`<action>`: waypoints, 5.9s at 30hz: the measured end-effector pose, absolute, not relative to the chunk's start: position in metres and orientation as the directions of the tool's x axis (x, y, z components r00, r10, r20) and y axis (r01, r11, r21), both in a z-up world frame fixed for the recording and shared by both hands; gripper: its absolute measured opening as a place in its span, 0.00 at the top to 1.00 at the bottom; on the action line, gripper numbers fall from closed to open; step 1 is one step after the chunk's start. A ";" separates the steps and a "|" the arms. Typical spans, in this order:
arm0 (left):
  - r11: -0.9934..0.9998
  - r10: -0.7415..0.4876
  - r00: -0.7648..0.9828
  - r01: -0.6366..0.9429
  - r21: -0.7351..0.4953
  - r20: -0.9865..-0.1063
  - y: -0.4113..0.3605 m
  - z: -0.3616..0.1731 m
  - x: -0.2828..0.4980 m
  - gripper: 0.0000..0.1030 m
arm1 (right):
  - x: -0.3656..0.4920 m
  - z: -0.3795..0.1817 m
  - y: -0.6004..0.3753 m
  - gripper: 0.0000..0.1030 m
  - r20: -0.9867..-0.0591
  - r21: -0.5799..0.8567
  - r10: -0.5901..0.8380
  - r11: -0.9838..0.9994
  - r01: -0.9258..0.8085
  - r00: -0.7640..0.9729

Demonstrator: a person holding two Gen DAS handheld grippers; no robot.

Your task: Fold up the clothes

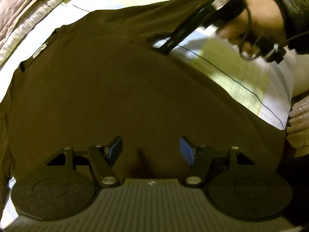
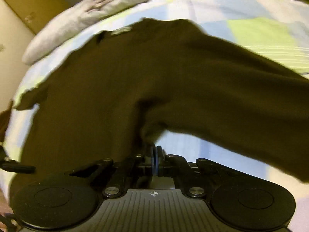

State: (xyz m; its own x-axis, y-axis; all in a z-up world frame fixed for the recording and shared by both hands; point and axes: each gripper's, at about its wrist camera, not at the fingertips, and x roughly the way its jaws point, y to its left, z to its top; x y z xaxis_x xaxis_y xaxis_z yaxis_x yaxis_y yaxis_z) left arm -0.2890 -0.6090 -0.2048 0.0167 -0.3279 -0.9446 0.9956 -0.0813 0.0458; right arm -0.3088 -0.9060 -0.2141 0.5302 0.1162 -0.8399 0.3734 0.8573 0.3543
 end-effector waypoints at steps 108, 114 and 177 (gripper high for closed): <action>0.855 -0.446 0.487 0.480 -0.197 -0.751 -0.214 -0.158 0.282 0.97 | -0.065 -0.176 -0.510 0.41 -0.952 0.081 0.033 0.986 0.147 0.304; 0.691 -0.593 0.476 0.715 -0.107 -0.649 -0.319 -0.090 0.191 0.97 | -0.103 -0.174 -0.548 0.41 -0.944 0.099 0.014 0.966 0.241 0.331; 0.488 -0.362 0.281 0.870 0.076 -0.889 -0.529 -0.237 0.025 0.60 | -0.131 -0.205 -0.879 0.34 -0.889 0.080 -0.133 0.896 0.436 0.437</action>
